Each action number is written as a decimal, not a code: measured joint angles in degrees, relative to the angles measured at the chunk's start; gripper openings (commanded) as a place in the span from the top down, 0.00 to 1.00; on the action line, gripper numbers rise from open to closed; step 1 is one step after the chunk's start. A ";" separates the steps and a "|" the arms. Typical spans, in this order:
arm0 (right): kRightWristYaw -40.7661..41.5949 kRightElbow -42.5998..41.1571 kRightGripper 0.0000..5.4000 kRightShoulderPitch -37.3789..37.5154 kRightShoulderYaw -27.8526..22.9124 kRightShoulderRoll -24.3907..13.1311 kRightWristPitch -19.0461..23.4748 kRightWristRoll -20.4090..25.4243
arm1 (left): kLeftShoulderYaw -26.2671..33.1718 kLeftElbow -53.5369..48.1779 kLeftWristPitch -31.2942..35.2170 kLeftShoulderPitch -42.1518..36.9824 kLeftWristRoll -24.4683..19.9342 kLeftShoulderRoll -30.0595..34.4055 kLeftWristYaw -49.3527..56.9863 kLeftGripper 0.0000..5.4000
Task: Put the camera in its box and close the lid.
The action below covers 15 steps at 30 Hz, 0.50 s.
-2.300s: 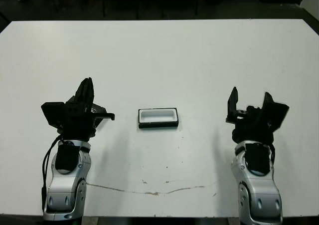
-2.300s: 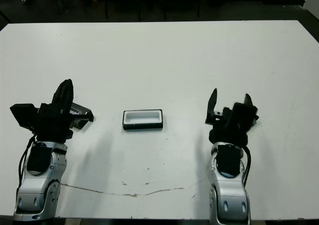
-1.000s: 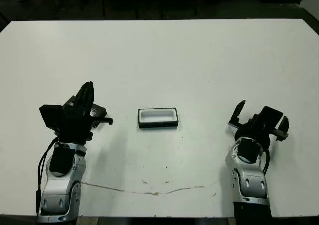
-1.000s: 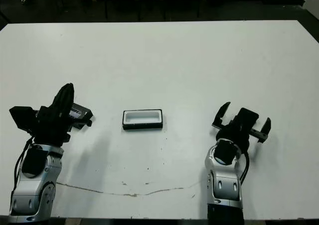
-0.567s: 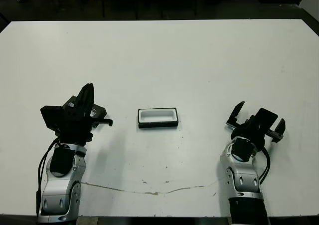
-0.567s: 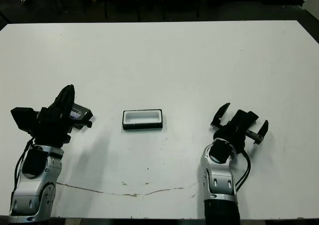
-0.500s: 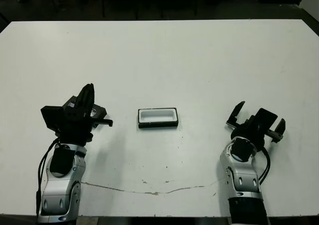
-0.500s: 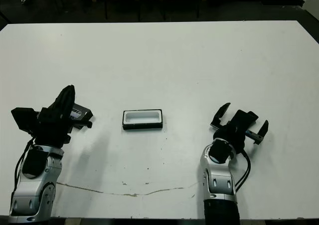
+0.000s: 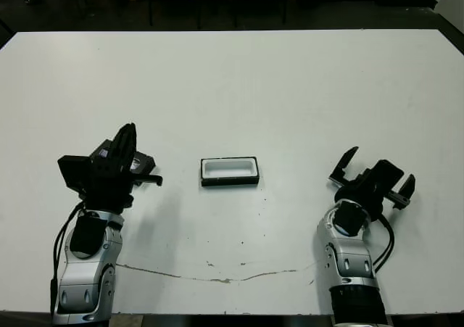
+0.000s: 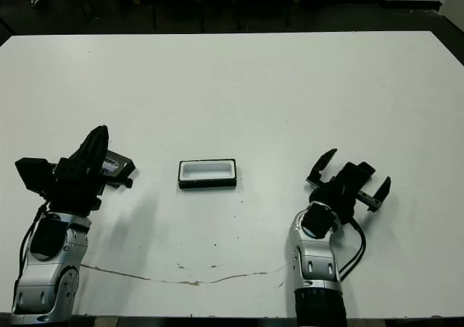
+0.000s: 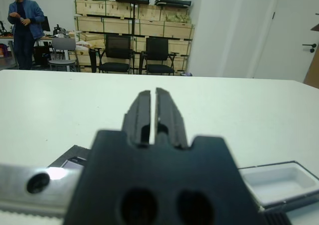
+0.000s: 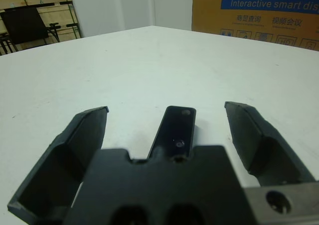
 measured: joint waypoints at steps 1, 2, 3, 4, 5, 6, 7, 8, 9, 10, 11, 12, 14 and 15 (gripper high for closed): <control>-0.10 0.05 0.00 -0.02 0.11 0.00 0.01 -0.01 | 0.01 0.00 0.00 0.00 -0.15 0.00 -0.01 1.00; -0.29 0.15 0.00 -0.03 0.23 0.01 0.02 -0.09 | 0.01 0.00 0.01 0.00 -0.22 0.00 -0.01 1.00; -0.59 0.28 0.00 -0.05 0.39 0.01 0.02 -0.15 | 0.01 0.00 0.01 0.00 -0.23 0.00 -0.01 1.00; -0.77 0.38 0.00 -0.05 0.55 0.02 0.02 -0.16 | 0.00 0.00 0.01 0.00 -0.23 0.00 0.00 1.00; -0.95 0.52 0.00 -0.01 0.77 0.02 0.02 -0.17 | 0.00 0.00 0.02 -0.01 -0.22 0.01 0.00 1.00; -1.05 0.65 0.00 0.09 0.97 0.03 0.03 -0.17 | 0.00 -0.02 0.10 -0.01 -0.22 0.02 0.00 1.00; -1.09 0.78 0.00 0.14 1.19 0.04 0.04 -0.17 | 0.00 -0.03 0.24 -0.01 -0.22 0.02 0.00 1.00; -1.10 0.89 0.00 0.13 1.42 0.05 0.06 -0.17 | 0.00 -0.04 0.44 -0.01 -0.23 0.03 0.00 1.00; -1.09 0.98 0.00 0.11 1.61 0.05 0.07 -0.16 | 0.00 -0.04 0.52 -0.01 -0.22 0.04 0.00 1.00; -1.09 1.05 0.00 0.10 1.69 0.05 0.05 -0.14 | 0.00 -0.04 0.51 -0.01 -0.14 0.09 0.00 1.00; -1.09 1.11 0.00 0.09 1.73 0.06 0.02 -0.11 | 0.00 -0.03 0.47 -0.01 0.05 0.19 0.00 1.00; -1.17 1.21 0.00 0.07 1.71 0.07 -0.13 -0.04 | -0.01 -0.03 0.42 -0.01 0.17 0.32 -0.01 1.00; -2.22 1.58 0.04 -0.16 1.39 0.10 -0.58 0.21 | -0.02 -0.02 0.35 -0.01 0.27 0.52 -0.01 1.00; -2.68 1.66 0.06 -0.38 1.25 0.11 -0.60 0.55 | -0.06 -0.03 0.33 -0.01 0.33 0.53 -0.01 1.00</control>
